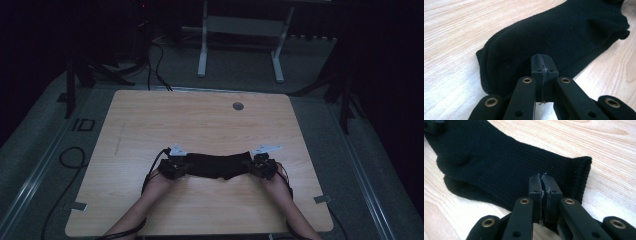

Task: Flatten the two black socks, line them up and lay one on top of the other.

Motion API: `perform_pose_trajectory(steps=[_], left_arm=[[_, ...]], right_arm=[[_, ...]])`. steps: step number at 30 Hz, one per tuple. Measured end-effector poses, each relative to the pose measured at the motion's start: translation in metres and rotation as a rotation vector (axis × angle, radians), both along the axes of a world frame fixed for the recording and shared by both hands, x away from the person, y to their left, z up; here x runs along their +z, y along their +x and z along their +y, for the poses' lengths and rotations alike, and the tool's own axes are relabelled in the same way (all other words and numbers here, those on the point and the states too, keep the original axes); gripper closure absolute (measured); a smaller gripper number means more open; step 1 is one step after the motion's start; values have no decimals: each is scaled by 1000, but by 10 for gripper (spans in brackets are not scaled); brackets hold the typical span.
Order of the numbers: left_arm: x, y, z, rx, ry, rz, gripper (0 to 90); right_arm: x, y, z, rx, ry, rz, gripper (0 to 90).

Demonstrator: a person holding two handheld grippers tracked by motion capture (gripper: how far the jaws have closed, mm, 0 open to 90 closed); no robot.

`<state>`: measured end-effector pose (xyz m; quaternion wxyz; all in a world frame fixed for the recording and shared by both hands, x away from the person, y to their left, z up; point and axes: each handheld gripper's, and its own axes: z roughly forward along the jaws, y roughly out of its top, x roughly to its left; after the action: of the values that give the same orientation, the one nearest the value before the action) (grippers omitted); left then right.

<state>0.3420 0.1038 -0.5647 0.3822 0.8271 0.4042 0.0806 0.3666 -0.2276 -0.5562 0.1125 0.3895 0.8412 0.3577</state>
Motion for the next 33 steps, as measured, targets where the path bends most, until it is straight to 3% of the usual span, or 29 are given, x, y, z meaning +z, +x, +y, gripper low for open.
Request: perform_pose_trajectory(steps=[6,9,14,18,21,28,33], left_arm=[[2,-1,0,-12,-28,11,865],[8,-5,1,-48,-52,-25,674],[17,-15,2,-66,-84,-76,487],[18,-23,5,-64,-77,-99,367],[17,-26,9,-49,-78,-111,276],[14,-35,32,16,-102,-130,183],[7,-45,49,47,-97,-111,182]], right_arm=[[4,-3,1,7,-11,-12,798],[12,-5,1,27,28,-31,720],[26,-8,-4,42,77,-73,511],[32,-12,-10,24,100,-96,396],[33,-13,-13,28,100,-77,384],[30,-20,-22,33,111,-70,312],[27,-27,-36,3,106,-72,388]])
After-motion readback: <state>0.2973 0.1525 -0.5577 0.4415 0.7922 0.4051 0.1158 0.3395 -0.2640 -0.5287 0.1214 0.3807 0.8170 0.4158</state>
